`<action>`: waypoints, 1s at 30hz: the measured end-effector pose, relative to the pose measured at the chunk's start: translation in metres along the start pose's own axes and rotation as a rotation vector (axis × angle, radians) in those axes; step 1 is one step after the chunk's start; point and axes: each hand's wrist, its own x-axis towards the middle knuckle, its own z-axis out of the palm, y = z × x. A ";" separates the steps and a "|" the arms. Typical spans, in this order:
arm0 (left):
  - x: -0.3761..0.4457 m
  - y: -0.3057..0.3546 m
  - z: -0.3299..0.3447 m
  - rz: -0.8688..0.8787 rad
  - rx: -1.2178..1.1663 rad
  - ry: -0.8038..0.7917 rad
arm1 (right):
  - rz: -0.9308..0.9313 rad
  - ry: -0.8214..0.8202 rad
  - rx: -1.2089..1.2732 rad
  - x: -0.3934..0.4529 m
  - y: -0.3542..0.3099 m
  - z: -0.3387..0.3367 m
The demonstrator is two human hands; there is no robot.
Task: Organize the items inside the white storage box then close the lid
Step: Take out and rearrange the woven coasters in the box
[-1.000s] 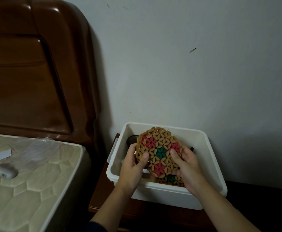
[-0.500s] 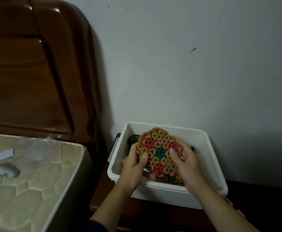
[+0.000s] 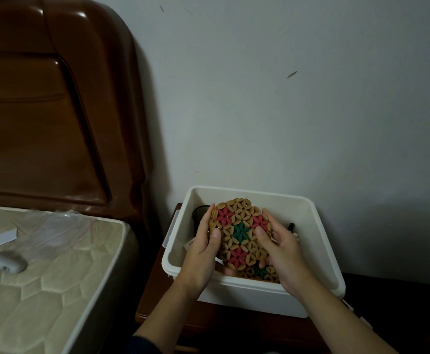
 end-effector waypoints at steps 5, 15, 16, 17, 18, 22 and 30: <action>0.001 -0.002 0.001 0.001 0.047 0.028 | -0.027 -0.045 0.009 -0.001 -0.003 0.002; 0.004 -0.004 0.001 -0.036 0.055 0.060 | -0.072 -0.019 0.031 -0.004 -0.007 0.005; 0.004 -0.003 0.002 -0.048 0.034 0.057 | -0.068 -0.029 0.033 -0.004 -0.007 0.005; 0.004 -0.003 0.002 -0.053 0.018 0.054 | -0.061 -0.040 0.037 -0.004 -0.007 0.004; 0.004 -0.003 0.002 -0.054 0.014 0.054 | -0.051 -0.048 0.043 -0.003 -0.007 0.004; 0.004 0.000 0.002 -0.048 0.039 0.053 | 0.012 -0.070 0.077 -0.001 -0.003 0.001; 0.002 0.004 0.005 -0.019 0.044 0.046 | 0.009 -0.034 0.045 -0.001 -0.001 0.002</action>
